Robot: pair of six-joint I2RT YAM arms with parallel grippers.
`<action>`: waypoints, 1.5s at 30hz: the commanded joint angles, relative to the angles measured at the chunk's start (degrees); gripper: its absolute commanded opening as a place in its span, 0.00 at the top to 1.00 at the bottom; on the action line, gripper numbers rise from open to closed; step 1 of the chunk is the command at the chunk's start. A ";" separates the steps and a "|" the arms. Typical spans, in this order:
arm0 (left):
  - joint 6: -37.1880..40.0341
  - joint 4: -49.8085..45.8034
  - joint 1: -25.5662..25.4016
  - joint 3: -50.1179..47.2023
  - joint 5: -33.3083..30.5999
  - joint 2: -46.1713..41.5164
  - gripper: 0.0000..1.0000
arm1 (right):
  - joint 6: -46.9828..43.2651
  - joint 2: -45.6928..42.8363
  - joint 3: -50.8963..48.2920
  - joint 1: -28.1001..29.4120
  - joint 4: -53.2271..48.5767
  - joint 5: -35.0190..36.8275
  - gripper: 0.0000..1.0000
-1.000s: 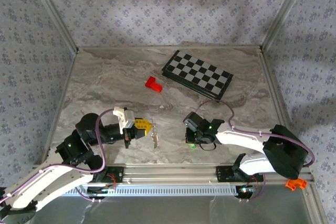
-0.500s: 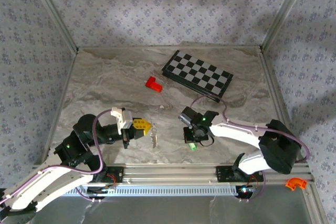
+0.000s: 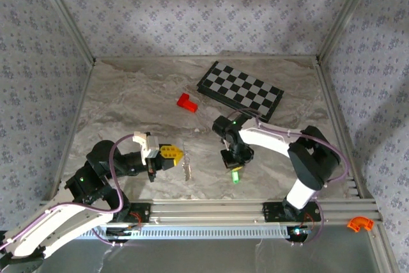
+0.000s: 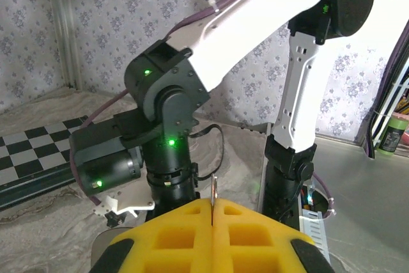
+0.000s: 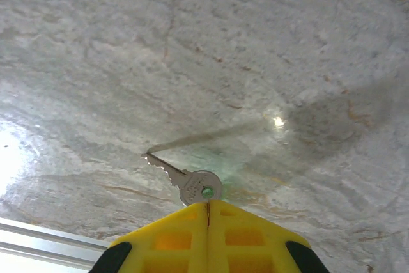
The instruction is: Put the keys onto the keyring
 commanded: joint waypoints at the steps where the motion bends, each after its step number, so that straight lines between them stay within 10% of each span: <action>1: -0.64 3.64 -0.53 0.12 1.51 -0.11 1.00 | -4.77 2.18 2.37 -0.55 -6.26 -1.23 1.00; 24: -0.52 4.72 -0.51 -0.41 1.64 0.02 1.00 | -12.00 11.10 6.58 -3.85 -9.07 -0.76 0.95; 45: -0.10 3.47 -0.51 0.71 1.24 0.03 1.00 | 5.91 -9.39 -3.62 -2.66 5.05 2.89 0.53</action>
